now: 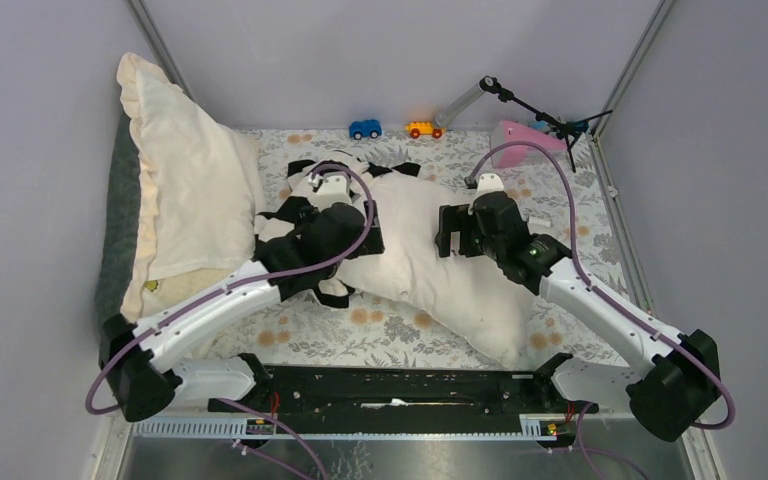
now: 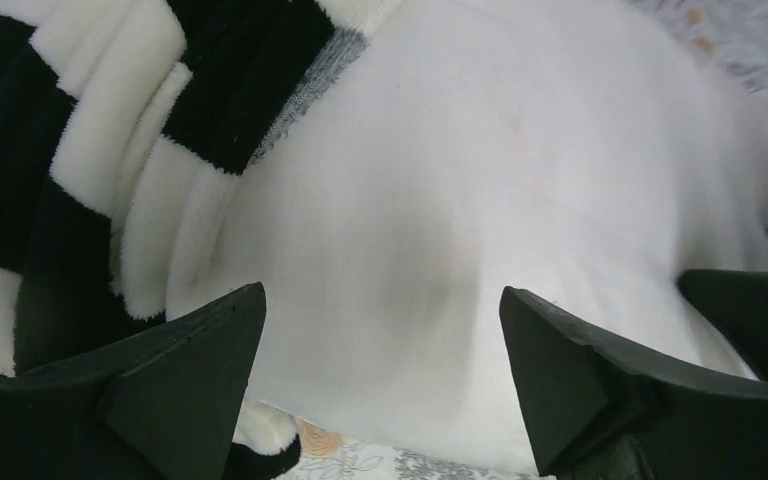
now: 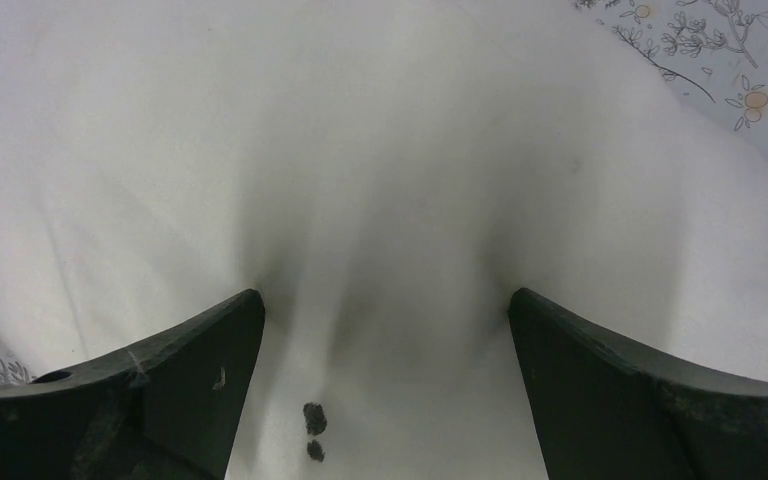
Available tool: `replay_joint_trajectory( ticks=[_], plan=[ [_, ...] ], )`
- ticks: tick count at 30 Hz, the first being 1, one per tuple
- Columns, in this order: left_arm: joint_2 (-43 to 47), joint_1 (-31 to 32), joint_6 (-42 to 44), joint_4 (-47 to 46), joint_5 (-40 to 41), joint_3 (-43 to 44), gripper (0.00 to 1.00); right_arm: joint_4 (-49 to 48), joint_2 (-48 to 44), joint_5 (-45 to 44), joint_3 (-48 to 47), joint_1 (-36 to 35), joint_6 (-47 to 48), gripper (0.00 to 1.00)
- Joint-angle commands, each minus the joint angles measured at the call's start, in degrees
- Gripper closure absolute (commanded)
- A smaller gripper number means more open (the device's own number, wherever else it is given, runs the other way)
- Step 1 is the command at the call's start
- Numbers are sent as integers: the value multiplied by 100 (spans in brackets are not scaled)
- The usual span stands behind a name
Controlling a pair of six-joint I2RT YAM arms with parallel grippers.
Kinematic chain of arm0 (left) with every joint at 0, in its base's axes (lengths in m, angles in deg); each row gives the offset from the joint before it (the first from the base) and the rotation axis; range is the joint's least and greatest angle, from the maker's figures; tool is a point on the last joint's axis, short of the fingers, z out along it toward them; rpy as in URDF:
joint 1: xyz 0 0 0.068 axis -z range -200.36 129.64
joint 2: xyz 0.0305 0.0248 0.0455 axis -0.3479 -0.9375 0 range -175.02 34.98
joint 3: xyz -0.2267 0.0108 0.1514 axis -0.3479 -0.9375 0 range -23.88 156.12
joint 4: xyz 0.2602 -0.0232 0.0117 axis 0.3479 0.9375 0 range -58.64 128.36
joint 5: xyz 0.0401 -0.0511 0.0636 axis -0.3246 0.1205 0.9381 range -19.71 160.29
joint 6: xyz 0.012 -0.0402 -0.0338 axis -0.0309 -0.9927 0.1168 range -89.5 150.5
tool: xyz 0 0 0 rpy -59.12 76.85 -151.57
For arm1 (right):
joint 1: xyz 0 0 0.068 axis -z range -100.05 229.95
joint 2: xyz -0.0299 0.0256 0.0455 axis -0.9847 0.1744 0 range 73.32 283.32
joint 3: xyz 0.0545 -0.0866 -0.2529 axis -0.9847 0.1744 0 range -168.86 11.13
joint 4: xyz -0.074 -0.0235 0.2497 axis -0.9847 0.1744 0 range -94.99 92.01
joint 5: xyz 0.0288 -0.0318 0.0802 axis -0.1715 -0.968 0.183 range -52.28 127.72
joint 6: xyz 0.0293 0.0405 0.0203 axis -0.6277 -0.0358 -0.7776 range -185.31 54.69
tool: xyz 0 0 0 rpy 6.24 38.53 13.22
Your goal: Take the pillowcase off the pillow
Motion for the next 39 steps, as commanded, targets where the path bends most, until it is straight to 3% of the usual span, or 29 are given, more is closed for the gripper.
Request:
replay_joint_trajectory(
  ticks=[1,5,12,23,26,31,36,39],
  plan=[
    [-388,-2,321,7,556,281,1,151,22,7,62,-216,90,0],
    [-551,-342,142,278,781,243,1,186,6,-161,295,-259,-10,0],
    [391,-2528,-276,-691,-1132,-1297,9,22,-529,-722,839,-259,-288,0],
    [1159,-5406,-1236,-1643,-3351,-3152,6,-84,-2479,-2562,1504,19,-1004,1],
    [1078,-5522,-1180,-1891,-3708,-3281,5,-117,-2602,-2271,1392,23,-758,2],
    [943,-5515,-960,-2317,-4606,-3361,5,-193,-2396,-938,909,24,-271,0],
    [1069,-5446,-890,-2471,-4893,-3520,5,68,-1496,185,-124,-28,-138,0],
    [1132,-5316,-915,-2570,-5052,-3590,5,76,-884,104,-583,-513,-25,0]
  ],
)
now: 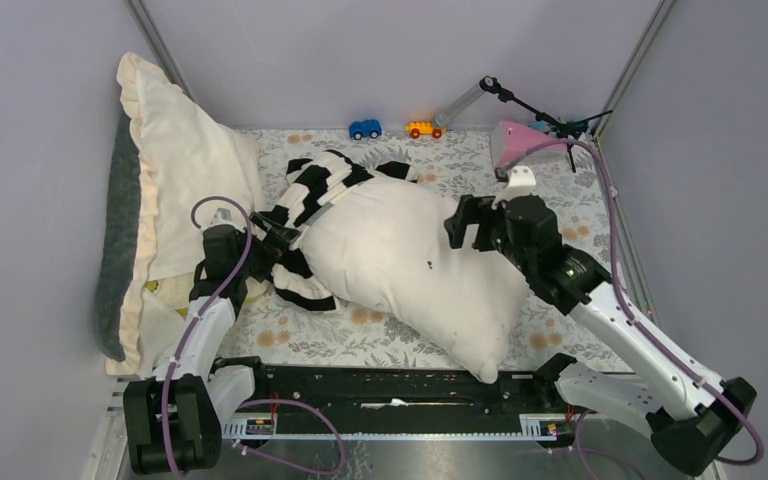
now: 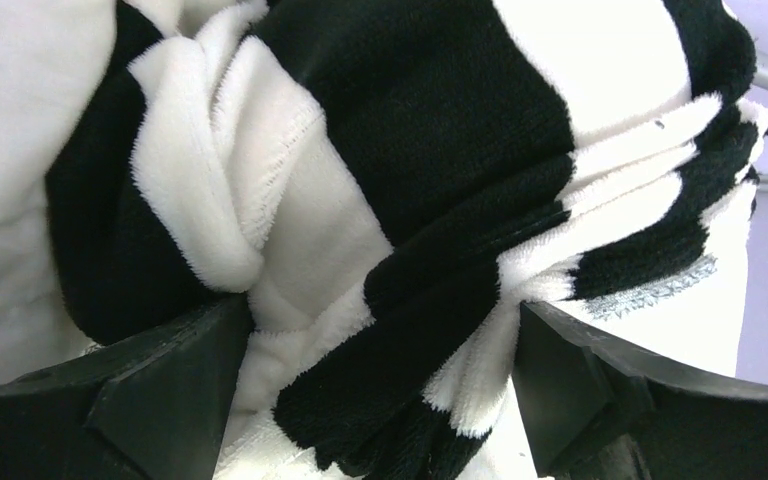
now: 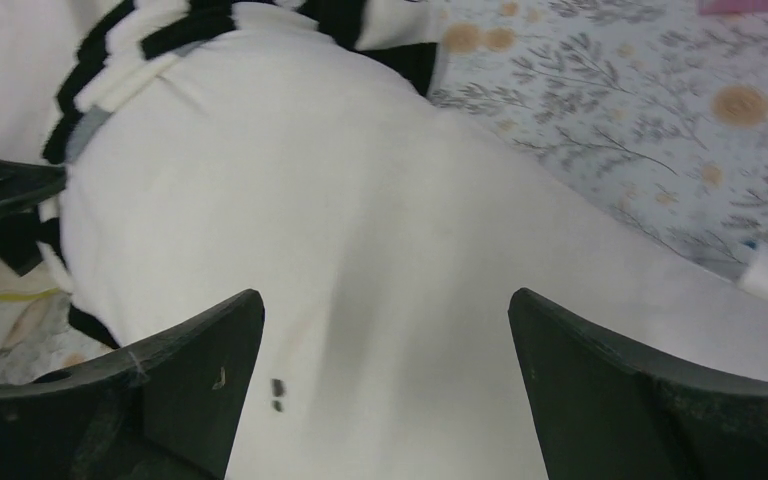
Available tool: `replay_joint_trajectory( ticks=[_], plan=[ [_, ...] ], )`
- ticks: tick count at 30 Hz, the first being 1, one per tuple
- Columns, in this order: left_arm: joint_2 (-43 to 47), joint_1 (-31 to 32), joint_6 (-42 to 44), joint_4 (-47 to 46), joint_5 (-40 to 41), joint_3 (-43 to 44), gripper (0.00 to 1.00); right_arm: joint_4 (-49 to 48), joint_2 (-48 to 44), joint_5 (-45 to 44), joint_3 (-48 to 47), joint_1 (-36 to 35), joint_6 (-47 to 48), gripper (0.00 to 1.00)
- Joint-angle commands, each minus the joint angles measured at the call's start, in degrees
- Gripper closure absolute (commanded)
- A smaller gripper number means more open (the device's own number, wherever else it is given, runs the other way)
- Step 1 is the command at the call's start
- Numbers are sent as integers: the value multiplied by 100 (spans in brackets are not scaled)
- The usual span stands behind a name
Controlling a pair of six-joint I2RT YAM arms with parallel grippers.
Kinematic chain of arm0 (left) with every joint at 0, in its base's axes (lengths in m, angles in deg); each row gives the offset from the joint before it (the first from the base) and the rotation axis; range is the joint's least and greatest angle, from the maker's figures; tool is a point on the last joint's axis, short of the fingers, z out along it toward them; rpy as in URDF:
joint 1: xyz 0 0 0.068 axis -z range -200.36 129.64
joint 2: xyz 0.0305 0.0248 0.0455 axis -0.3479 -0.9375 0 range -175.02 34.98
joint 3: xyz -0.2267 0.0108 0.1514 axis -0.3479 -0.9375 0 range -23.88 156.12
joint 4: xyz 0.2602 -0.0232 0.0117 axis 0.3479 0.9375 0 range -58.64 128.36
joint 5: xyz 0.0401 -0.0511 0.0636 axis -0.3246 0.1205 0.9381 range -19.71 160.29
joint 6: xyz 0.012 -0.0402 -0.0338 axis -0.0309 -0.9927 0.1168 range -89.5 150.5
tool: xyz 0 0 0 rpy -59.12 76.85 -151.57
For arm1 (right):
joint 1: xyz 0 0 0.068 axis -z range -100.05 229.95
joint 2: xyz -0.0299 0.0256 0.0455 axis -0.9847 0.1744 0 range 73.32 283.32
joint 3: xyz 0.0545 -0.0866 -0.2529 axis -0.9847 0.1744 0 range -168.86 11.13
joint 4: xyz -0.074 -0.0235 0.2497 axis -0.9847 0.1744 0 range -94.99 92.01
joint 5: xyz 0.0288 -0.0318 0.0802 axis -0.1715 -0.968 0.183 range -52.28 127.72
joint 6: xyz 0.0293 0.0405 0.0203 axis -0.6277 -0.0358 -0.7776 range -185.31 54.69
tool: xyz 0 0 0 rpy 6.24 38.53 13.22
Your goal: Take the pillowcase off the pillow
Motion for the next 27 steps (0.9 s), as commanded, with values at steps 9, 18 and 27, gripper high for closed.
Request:
replay_joint_trajectory(
  ticks=[9,18,27],
  plan=[
    [-24,515,219,98,-154,-139,4,80,2658,-748,-1798,-2381,992,0],
    [-186,515,349,106,19,-117,2,265,3661,-1353,-1380,-2395,732,0],
    [-149,515,428,314,367,-83,1,86,1902,-2445,52,-1639,257,99]
  ],
)
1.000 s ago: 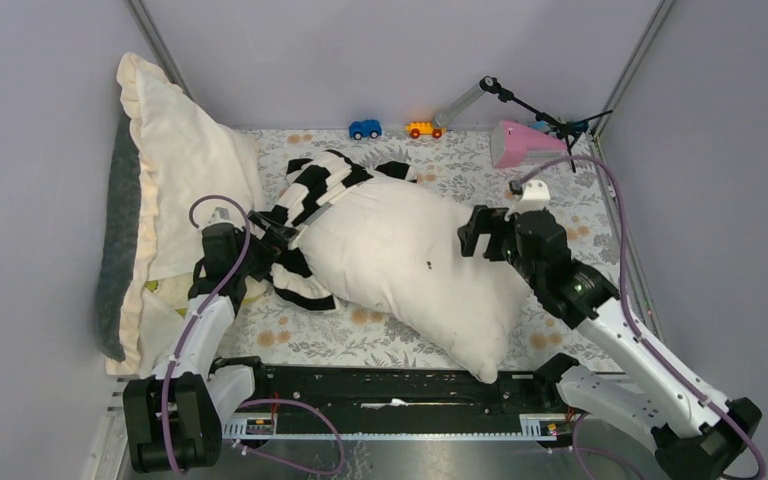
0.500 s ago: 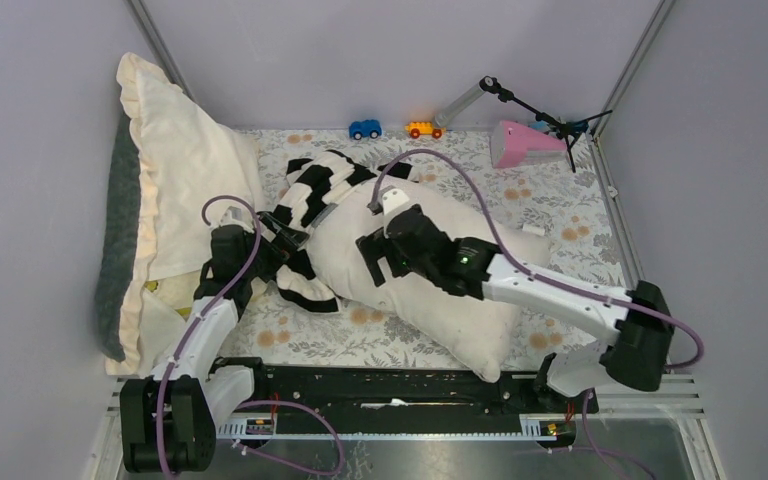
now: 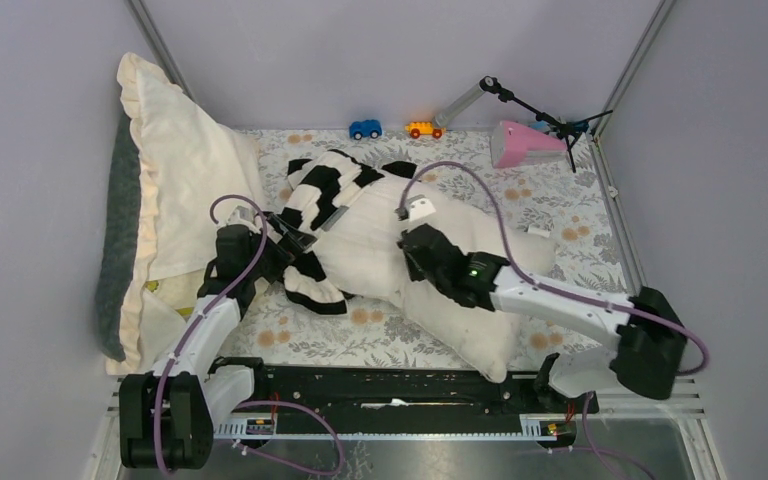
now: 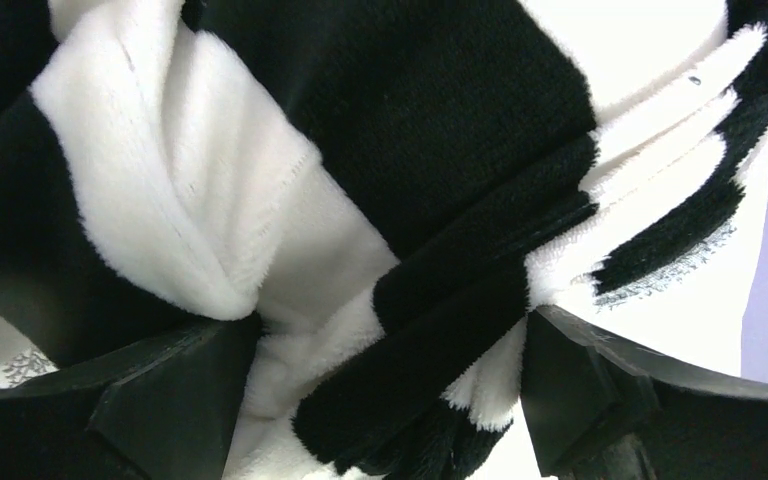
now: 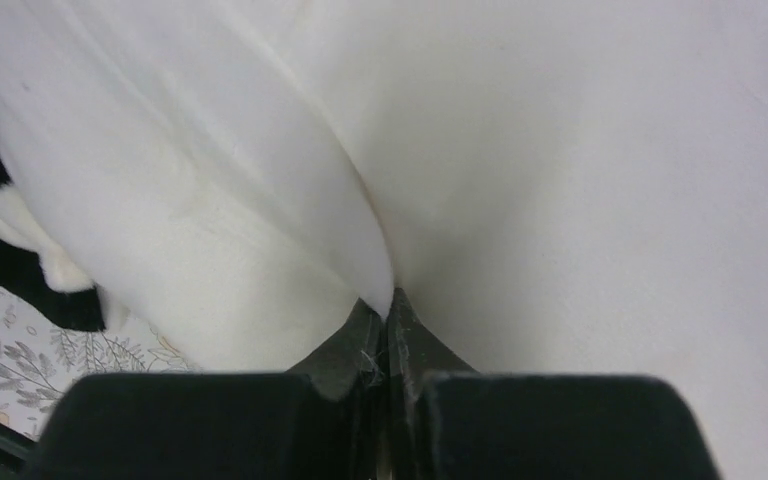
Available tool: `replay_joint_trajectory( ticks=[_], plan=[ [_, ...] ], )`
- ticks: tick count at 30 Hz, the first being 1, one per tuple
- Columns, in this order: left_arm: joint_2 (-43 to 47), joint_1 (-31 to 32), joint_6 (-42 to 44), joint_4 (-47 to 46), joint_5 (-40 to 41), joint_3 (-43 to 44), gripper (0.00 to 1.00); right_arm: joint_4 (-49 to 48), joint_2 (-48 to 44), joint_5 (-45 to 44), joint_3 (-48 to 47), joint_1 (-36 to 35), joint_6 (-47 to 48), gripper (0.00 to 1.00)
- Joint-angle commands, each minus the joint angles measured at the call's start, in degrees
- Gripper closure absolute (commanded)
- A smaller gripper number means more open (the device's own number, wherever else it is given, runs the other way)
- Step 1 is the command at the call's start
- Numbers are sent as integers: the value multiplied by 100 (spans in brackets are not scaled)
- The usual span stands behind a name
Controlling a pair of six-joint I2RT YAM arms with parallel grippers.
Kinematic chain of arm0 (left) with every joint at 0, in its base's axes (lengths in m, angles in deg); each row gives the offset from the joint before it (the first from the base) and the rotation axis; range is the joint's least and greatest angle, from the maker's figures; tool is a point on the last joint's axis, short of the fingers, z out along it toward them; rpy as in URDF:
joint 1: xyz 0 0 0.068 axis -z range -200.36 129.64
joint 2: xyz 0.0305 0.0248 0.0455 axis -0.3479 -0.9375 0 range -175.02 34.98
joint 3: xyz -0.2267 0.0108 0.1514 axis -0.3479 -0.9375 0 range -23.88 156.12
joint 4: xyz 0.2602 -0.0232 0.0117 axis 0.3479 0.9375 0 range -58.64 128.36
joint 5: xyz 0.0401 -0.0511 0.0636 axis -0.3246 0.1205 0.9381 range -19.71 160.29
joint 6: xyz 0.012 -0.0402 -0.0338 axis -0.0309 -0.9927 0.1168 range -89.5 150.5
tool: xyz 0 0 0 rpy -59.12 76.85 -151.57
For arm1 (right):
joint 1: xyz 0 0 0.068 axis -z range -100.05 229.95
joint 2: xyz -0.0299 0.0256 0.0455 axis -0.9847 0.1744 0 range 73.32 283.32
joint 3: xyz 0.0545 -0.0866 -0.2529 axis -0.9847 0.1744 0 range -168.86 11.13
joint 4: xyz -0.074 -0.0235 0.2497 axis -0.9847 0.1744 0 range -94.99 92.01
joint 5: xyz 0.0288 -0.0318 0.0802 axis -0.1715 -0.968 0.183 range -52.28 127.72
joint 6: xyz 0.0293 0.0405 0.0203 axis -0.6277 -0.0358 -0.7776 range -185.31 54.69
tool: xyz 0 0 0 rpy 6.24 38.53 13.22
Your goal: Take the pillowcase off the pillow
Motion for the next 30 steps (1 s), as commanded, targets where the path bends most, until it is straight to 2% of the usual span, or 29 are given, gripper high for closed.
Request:
replay_joint_trajectory(
  ticks=[1,6,8,11,14,15,18,21,24,28,30],
  plan=[
    [-73,-1,140,423,337,-13,1,535,-1458,-998,830,850,-305,100],
    [-40,-1,113,386,374,-57,4,279,-3070,-426,1419,2153,-701,100],
    [-21,-1,126,359,362,-69,10,280,-3428,-593,1441,2269,-708,100],
    [20,0,160,286,231,-72,24,276,-3620,-570,1371,2272,-646,100],
    [230,109,331,316,-58,16,25,307,-3477,-232,1276,2279,-609,100],
    [400,257,492,290,-200,83,19,312,-3417,-105,1256,2274,-608,100],
    [1106,1143,940,397,218,395,3,288,-3261,291,1248,2278,-602,100],
    [1319,2236,1175,649,857,851,1,146,-3170,528,1300,2278,-577,100],
    [955,3022,1237,1000,1521,1505,1,119,-3089,680,1255,2277,-589,100],
    [276,4630,1425,1451,3521,2236,1,136,-3024,735,1256,2277,-590,100],
    [-254,5122,1477,1669,4072,2662,1,174,-2991,737,1249,2281,-587,100]
  ],
)
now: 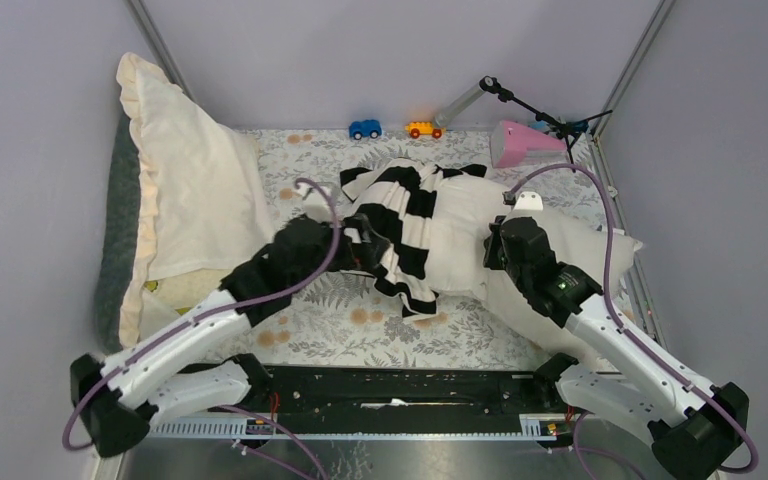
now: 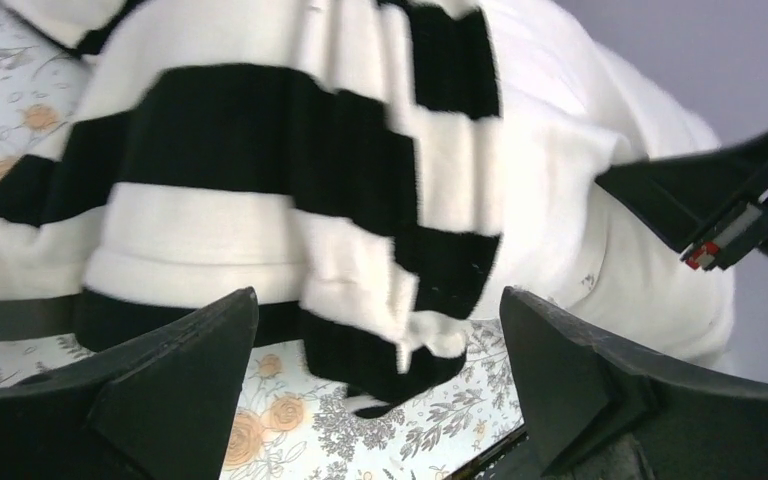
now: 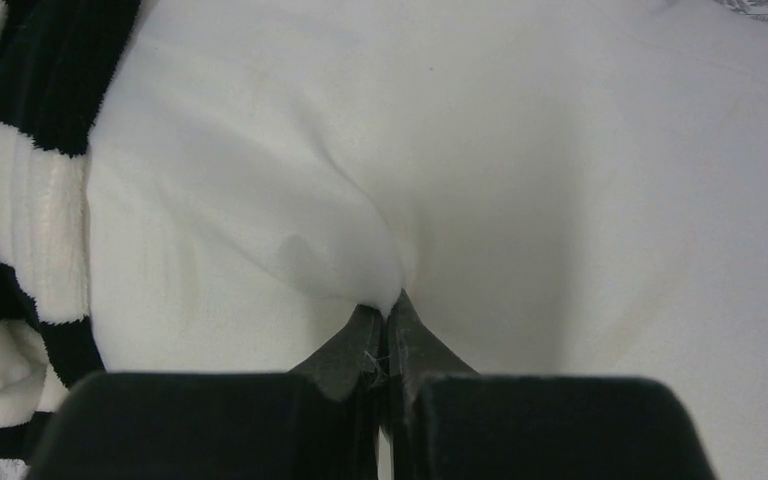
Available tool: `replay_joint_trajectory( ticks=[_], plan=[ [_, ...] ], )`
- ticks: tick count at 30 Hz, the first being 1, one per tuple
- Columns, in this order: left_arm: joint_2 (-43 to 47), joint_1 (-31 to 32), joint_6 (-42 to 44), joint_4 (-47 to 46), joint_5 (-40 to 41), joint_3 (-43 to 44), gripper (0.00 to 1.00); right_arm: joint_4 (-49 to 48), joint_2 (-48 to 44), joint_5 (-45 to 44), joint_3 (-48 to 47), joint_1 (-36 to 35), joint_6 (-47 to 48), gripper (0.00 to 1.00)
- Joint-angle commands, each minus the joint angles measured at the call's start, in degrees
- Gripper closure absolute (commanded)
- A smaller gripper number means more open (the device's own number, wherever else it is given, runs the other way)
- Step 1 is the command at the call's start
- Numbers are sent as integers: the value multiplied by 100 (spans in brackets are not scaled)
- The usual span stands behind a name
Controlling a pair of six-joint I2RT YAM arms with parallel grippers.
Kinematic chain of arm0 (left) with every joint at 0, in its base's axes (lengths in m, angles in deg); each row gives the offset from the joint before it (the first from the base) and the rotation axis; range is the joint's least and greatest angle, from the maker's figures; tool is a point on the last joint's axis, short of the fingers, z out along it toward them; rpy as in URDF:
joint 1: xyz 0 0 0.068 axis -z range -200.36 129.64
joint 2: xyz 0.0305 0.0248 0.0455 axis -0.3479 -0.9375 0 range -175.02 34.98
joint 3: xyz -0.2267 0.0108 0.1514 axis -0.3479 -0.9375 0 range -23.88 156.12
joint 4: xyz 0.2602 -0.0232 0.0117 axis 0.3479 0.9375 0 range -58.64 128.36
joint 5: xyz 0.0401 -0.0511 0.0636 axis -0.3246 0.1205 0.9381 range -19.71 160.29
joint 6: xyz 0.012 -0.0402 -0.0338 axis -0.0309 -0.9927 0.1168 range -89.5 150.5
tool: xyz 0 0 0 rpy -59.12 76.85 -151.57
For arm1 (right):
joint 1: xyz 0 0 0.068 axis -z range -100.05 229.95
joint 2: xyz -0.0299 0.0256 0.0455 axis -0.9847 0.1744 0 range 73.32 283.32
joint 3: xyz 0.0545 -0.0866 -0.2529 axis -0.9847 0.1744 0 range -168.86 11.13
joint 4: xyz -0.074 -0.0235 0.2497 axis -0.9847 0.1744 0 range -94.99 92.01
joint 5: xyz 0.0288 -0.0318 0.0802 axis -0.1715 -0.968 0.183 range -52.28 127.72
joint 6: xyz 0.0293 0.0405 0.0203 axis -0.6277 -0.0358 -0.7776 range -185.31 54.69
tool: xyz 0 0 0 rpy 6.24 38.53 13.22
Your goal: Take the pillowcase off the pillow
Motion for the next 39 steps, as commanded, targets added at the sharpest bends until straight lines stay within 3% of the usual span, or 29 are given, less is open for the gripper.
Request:
replay_joint_trajectory(
  ticks=[1,6,16,21,24,25,26,27,29,39],
  plan=[
    [-996,1042,344,631,1954,869,1,-373,65,323,-236,-29,-56,100],
    [-2117,1362,614,624,1929,1593,1,-374,-17,353,-200,-30,-72,99],
    [-3334,1357,773,614,1823,2170,1,-370,-29,415,-91,-22,-81,99],
    [-3559,1061,252,1102,2421,2157,2,-310,-76,258,-79,-23,-55,99],
    [-3295,252,-197,1088,2246,1678,26,-203,-179,-90,-103,-21,-102,99],
    [-3111,-55,-251,875,2043,1328,38,-190,-293,-215,-89,-28,-121,100],
    [-2864,-456,-302,629,1857,958,60,-186,-391,-377,-71,-22,-127,100],
    [-2635,-739,-358,395,1687,627,75,-182,-522,-537,-52,-18,-141,100],
    [-2184,-1205,-472,104,1461,51,93,-190,-772,-904,-14,-17,-142,100],
    [-986,-2893,-1019,-333,725,-1413,100,-143,-1619,-1836,9,-21,-254,100]
  ],
)
